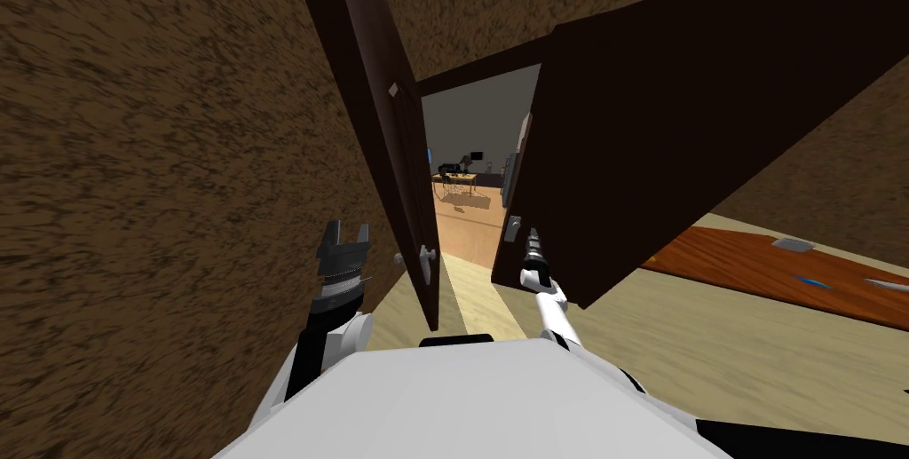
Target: Pull the door open
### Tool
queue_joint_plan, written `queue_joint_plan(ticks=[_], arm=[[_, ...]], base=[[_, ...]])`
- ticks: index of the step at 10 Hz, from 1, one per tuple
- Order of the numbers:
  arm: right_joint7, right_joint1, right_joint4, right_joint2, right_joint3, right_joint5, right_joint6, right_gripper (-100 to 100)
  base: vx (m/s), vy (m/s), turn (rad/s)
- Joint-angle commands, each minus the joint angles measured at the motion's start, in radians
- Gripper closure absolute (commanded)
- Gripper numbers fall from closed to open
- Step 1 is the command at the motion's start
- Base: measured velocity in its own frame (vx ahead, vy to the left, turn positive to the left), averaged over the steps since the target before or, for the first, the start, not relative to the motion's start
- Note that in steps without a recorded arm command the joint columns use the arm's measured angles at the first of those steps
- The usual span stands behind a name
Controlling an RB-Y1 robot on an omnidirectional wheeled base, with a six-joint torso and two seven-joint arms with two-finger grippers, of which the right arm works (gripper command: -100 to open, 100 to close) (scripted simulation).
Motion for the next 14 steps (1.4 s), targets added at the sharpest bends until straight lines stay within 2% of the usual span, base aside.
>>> queue_joint_plan(ticks=[1,2,5,6,7,8,11,13,14], arm=[[0.005,-0.036,0.05,-0.001,-0.029,0.003,0.003,-100],[0.005,-0.036,0.06,-0.001,-0.029,0.003,0.003,-100],[0.012,-0.096,0.15,-0.004,-0.075,0.009,0.006,-100],[0.012,-0.096,0.152,-0.004,-0.075,0.009,0.006,-100],[0.015,-0.115,0.181,-0.005,-0.09,0.01,0.007,-100],[0.018,-0.146,0.229,-0.006,-0.113,0.013,0.008,-100],[0.025,-0.205,0.319,-0.009,-0.159,0.018,0.011,-100],[0.026,-0.206,0.319,-0.009,-0.159,0.018,0.011,-100],[0.032,-0.201,0.324,-0.02,-0.179,0.009,0.007,-100]], base=[[0.081,-0.072,0.14],[0.054,-0.055,0.042],[0.047,-0.05,0.09],[0.048,-0.043,0.022],[0.047,-0.038,0.039],[0.066,-0.073,0.117],[0.079,-0.076,0.116],[0.042,-0.041,0.044],[0.038,-0.07,0.205]])
